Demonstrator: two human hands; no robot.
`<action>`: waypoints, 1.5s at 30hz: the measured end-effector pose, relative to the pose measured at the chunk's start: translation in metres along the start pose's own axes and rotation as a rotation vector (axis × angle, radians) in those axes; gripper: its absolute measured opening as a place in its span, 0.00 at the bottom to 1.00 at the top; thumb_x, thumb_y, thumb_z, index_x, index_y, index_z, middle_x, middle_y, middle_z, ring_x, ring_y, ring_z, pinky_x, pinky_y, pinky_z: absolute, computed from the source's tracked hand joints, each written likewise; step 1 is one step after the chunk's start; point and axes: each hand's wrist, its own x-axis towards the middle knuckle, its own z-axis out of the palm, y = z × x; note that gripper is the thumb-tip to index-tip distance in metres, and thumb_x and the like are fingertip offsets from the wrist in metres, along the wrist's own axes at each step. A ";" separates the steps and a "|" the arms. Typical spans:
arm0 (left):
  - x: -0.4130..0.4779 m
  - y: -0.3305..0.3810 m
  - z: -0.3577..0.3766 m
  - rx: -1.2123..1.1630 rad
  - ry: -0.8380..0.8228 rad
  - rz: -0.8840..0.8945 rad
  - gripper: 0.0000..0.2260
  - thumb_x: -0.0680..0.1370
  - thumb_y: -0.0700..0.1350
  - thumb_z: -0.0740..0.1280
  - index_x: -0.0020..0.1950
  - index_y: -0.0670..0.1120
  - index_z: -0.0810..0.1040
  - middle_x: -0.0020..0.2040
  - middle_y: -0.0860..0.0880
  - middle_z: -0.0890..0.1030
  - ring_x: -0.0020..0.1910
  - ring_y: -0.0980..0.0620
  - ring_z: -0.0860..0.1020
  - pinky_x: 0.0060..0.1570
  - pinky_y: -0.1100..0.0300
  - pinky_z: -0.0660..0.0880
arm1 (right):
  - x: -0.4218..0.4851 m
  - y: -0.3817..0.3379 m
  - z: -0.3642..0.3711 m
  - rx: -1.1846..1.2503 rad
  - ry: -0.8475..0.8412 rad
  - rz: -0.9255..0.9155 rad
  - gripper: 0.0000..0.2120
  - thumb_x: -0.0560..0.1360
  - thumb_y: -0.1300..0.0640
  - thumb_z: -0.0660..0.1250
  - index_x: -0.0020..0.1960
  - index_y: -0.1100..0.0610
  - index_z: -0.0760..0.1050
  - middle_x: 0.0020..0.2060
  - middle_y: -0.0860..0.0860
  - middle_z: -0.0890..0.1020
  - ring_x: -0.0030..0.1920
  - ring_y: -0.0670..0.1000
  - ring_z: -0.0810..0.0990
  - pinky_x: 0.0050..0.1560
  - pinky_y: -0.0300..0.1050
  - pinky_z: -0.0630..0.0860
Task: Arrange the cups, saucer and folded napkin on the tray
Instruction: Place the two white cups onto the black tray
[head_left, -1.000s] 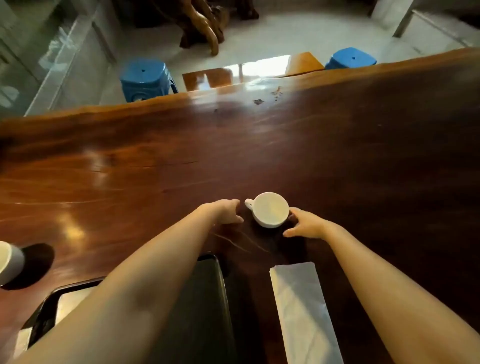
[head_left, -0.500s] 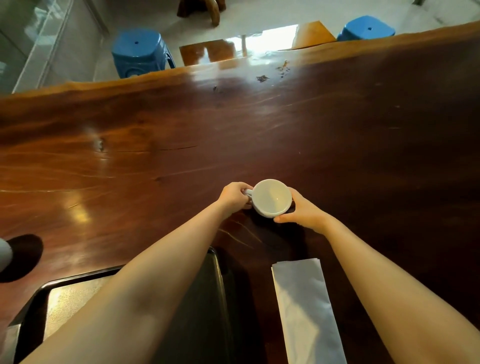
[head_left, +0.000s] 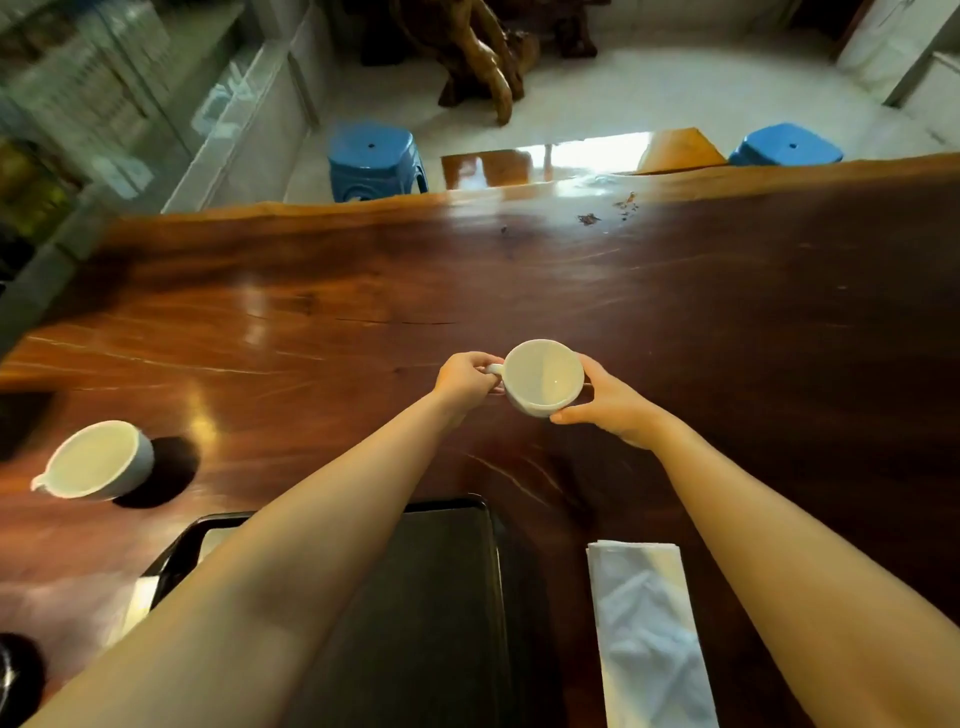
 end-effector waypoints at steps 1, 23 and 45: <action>-0.006 0.003 -0.010 -0.018 0.028 0.005 0.12 0.78 0.30 0.58 0.59 0.33 0.75 0.47 0.40 0.77 0.36 0.52 0.78 0.50 0.58 0.77 | 0.000 -0.011 0.005 -0.010 -0.009 -0.026 0.39 0.68 0.65 0.73 0.72 0.50 0.57 0.62 0.45 0.66 0.63 0.46 0.63 0.62 0.45 0.62; -0.171 -0.149 -0.221 -0.565 0.449 -0.196 0.11 0.74 0.34 0.67 0.57 0.36 0.78 0.47 0.40 0.81 0.43 0.46 0.80 0.36 0.61 0.80 | -0.033 -0.098 0.266 -0.089 -0.323 -0.189 0.40 0.68 0.64 0.74 0.72 0.48 0.57 0.65 0.46 0.67 0.62 0.46 0.67 0.62 0.44 0.65; -0.155 -0.252 -0.239 -0.524 0.377 -0.329 0.09 0.75 0.32 0.62 0.45 0.39 0.82 0.38 0.45 0.81 0.36 0.51 0.78 0.38 0.62 0.79 | -0.025 -0.041 0.365 -0.010 -0.238 0.037 0.42 0.67 0.69 0.72 0.73 0.48 0.56 0.69 0.50 0.66 0.67 0.50 0.66 0.66 0.50 0.66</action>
